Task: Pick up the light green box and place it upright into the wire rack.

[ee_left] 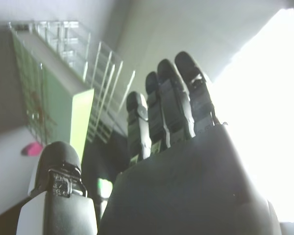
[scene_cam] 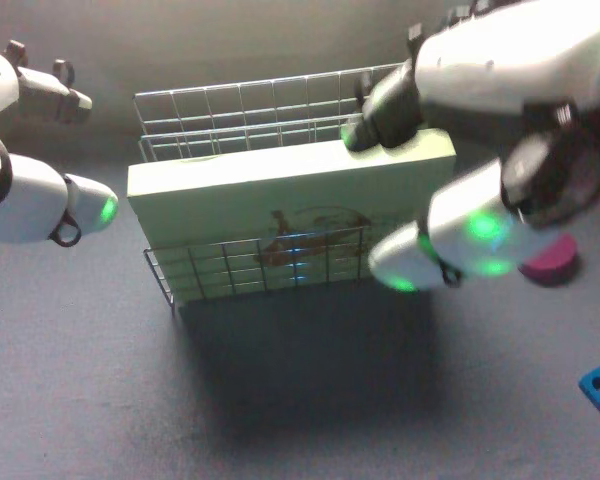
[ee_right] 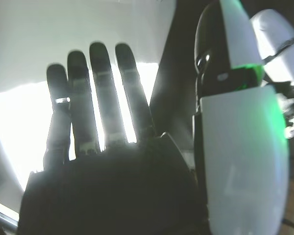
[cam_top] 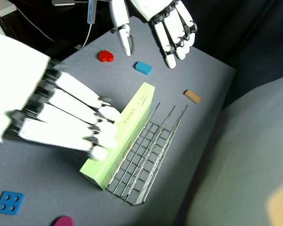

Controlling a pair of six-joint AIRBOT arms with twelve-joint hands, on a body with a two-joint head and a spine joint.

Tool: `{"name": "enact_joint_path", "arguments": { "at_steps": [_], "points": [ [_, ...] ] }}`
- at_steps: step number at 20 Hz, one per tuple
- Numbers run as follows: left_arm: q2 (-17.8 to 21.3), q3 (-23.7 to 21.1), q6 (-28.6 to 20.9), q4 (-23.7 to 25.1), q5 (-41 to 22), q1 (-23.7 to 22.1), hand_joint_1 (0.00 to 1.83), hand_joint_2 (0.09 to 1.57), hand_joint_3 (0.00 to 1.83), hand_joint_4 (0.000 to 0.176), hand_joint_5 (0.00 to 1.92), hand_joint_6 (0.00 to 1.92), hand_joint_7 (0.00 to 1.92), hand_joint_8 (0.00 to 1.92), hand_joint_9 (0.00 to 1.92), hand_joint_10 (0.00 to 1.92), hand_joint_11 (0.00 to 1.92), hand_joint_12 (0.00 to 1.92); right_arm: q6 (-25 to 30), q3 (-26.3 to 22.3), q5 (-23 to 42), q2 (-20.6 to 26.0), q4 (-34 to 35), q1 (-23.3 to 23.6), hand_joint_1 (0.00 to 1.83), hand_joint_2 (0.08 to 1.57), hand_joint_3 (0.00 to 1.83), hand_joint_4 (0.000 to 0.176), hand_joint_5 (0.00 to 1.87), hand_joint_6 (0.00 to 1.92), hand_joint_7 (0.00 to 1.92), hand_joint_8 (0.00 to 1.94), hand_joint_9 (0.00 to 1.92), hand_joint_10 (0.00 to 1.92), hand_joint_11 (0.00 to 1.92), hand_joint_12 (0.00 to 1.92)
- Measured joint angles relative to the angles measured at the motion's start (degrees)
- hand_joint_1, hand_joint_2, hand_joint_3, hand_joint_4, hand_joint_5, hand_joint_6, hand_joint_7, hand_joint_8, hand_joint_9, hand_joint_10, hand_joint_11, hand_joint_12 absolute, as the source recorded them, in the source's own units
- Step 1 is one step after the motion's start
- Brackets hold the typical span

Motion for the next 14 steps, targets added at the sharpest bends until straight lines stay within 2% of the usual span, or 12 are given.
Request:
{"name": "enact_joint_path", "arguments": {
  "at_steps": [1, 2, 3, 4, 5, 6, 7, 8, 10, 11, 13, 14],
  "points": [
    [-0.2, -0.5, 0.0, 0.3, 0.0, -0.3, 0.45, 1.16, 0.00, 0.031, 0.51, 0.01, 0.69, 0.04, 0.65, 0.06, 0.15, 0.99, -0.3, -1.0, -1.0, 0.8, 0.1, 0.0, 0.67, 1.10, 0.00, 0.000, 0.96, 0.13, 1.05, 0.14, 0.84, 0.89, 0.71, 1.47],
    [-0.3, -0.8, 0.1, 0.5, 0.1, -0.7, 0.52, 1.14, 0.00, 0.000, 0.67, 0.06, 0.95, 0.14, 0.87, 0.15, 0.35, 1.08, -0.3, -1.6, -1.3, 1.6, 0.5, 0.0, 0.69, 1.13, 0.00, 0.000, 0.92, 0.66, 1.00, 0.63, 0.87, 1.31, 0.90, 1.61],
    [-0.4, -1.2, 0.0, 0.3, 0.4, -1.0, 0.59, 1.12, 0.00, 0.000, 0.92, 0.08, 1.05, 0.65, 0.97, 0.69, 0.60, 1.24, 0.2, -2.5, -0.9, 3.2, 0.9, -0.6, 0.72, 1.16, 0.00, 0.000, 0.85, 1.23, 0.92, 1.21, 0.97, 1.63, 1.10, 1.77],
    [-0.8, -1.6, 0.3, 0.3, 0.9, -1.3, 0.63, 1.12, 0.00, 0.000, 1.05, 0.11, 1.02, 1.03, 0.93, 1.11, 0.71, 1.40, 0.2, -3.3, 0.7, 5.1, 1.0, -1.9, 0.74, 1.18, 0.00, 0.000, 0.82, 1.53, 0.88, 1.52, 1.04, 1.80, 1.21, 1.89],
    [-1.4, -1.6, 0.4, 0.0, 1.6, -1.6, 0.69, 1.13, 0.00, 0.000, 0.96, 0.71, 0.98, 1.41, 0.93, 1.52, 0.83, 1.69, 0.0, -3.7, 2.1, 6.3, 1.3, -2.8, 0.76, 1.19, 0.00, 0.000, 0.81, 1.78, 0.89, 1.79, 1.17, 1.90, 1.39, 1.92],
    [-2.6, -1.9, 0.6, 0.1, 2.1, -1.8, 0.70, 1.15, 0.00, 0.000, 0.81, 1.29, 0.94, 1.67, 0.94, 1.80, 0.91, 1.88, -0.4, -3.8, 5.0, 7.6, 0.4, -4.0, 0.77, 1.20, 0.00, 0.000, 0.82, 1.89, 0.90, 1.91, 1.25, 1.92, 1.47, 1.92],
    [-3.4, -2.1, 1.0, 0.1, 2.3, -2.0, 0.72, 1.16, 0.00, 0.000, 0.76, 1.73, 0.91, 1.86, 0.99, 1.90, 1.04, 1.91, 0.2, -3.8, 7.0, 8.0, -1.5, -4.5, 0.76, 1.22, 0.01, 0.000, 0.86, 1.92, 0.94, 1.93, 1.29, 1.92, 1.53, 1.92],
    [-4.6, -2.3, 1.0, 0.1, 2.2, -2.3, 0.78, 1.19, 0.01, 0.000, 0.83, 1.88, 0.94, 1.91, 1.02, 1.92, 1.12, 1.92, 1.6, -3.8, 9.7, 8.3, -4.9, -5.1, 0.75, 1.25, 0.01, 0.000, 0.89, 1.92, 0.98, 1.94, 1.31, 1.92, 1.58, 1.92],
    [-5.8, -2.3, 0.9, 0.0, 2.2, -2.4, 0.91, 1.28, 0.03, 0.000, 1.08, 1.92, 1.14, 1.92, 1.17, 1.92, 1.28, 1.92, 2.7, -3.8, 13.3, 8.3, -7.5, -6.4, 0.77, 1.40, 0.04, 0.000, 1.03, 1.92, 1.17, 1.94, 1.48, 1.92, 1.73, 1.92],
    [-6.0, -2.4, 0.6, 0.0, 2.5, -2.4, 0.91, 1.28, 0.03, 0.000, 1.08, 1.92, 1.14, 1.92, 1.17, 1.92, 1.28, 1.92, 2.9, -3.8, 14.0, 8.3, -7.0, -6.8, 0.77, 1.40, 0.04, 0.000, 1.03, 1.92, 1.17, 1.94, 1.48, 1.92, 1.73, 1.92],
    [-6.0, -3.1, -0.2, 0.1, 4.4, -2.9, 0.94, 1.28, 0.03, 0.000, 1.23, 1.92, 1.32, 1.92, 1.32, 1.92, 1.41, 1.92, 3.0, -3.8, 15.4, 8.3, -7.6, -7.1, 0.81, 1.47, 0.03, 0.000, 1.08, 1.92, 1.25, 1.94, 1.55, 1.92, 1.81, 1.92],
    [-6.0, -3.1, -0.5, 0.1, 4.4, -2.9, 0.94, 1.28, 0.03, 0.000, 1.23, 1.92, 1.32, 1.92, 1.32, 1.92, 1.41, 1.92, 3.0, -3.8, 15.7, 8.3, -7.7, -7.1, 0.81, 1.47, 0.03, 0.000, 1.08, 1.92, 1.25, 1.94, 1.55, 1.92, 1.81, 1.92]
  ]
}}
